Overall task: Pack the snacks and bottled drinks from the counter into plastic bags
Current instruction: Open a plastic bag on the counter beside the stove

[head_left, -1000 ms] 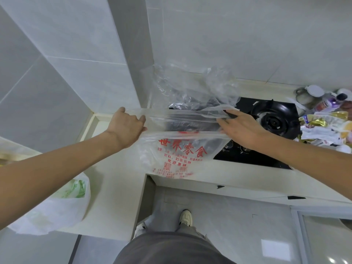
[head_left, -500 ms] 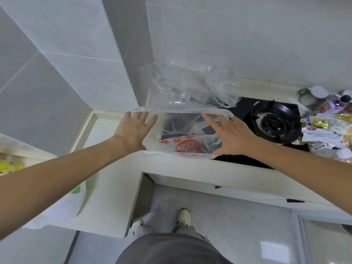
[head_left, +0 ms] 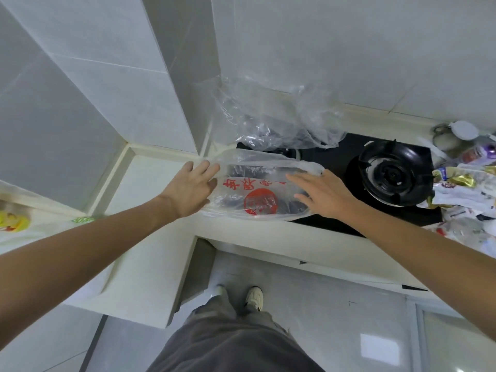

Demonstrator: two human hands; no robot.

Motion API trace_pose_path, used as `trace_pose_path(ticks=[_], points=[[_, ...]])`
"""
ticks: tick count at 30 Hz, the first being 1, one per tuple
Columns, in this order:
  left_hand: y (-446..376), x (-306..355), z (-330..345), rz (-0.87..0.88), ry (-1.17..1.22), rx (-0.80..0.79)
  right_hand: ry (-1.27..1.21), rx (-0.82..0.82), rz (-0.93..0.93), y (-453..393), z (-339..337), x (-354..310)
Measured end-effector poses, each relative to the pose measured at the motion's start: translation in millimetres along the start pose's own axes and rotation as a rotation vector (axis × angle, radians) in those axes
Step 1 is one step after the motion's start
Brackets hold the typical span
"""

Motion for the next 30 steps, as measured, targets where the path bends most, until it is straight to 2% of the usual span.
trace_pose_path(ticks=[3, 6, 8, 12, 15, 17, 20, 22, 26, 30], points=[[-12.5, -5.8, -1.6, 0.137, 0.059, 0.129, 0.077, 0.02, -0.034, -10.4, 7.6, -3.1], [-27.0, -11.1, 9.4, 0.253, 0.123, 0.144, 0.113, 0.032, -0.065, -21.4, 15.5, -11.6], [-37.2, -17.2, 18.7, 0.269, 0.211, 0.121, 0.091, 0.062, -0.111, -26.7, 20.1, -20.0], [-54.7, -23.4, 42.3, 0.163, 0.22, -0.055, 0.135, 0.066, -0.236, -31.6, 36.4, -40.7], [-65.4, -24.4, 55.0, 0.094, 0.203, -0.145, 0.173, 0.035, -0.241, -28.4, 52.3, -50.3], [-73.7, -26.1, 58.6, 0.05, 0.207, -0.16, 0.138, -0.033, -0.212, -26.1, 57.4, -50.9], [-81.6, -26.6, 59.0, -0.009, 0.179, -0.204, 0.145, -0.236, -0.113, -27.4, 67.5, -44.6], [-83.1, -26.2, 59.7, -0.059, 0.14, -0.258, 0.188, -0.295, -0.04, -31.3, 67.3, -38.2], [-80.6, -23.0, 67.0, -0.116, 0.11, -0.292, 0.246, -0.314, 0.03, -34.3, 90.2, -31.9], [-72.3, -14.9, 74.6, -0.079, 0.065, -0.367, 0.211, -0.261, 0.057, -36.0, 91.1, -36.6]])
Point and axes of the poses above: each hand's wrist, its own y-axis away from the middle knuckle, its own z-axis out of the palm, x = y × z, the point moved 5 cm from there along -y, towards the middle knuckle, and after that the axes turned 15 degrees about y, right-handed, at the moved point
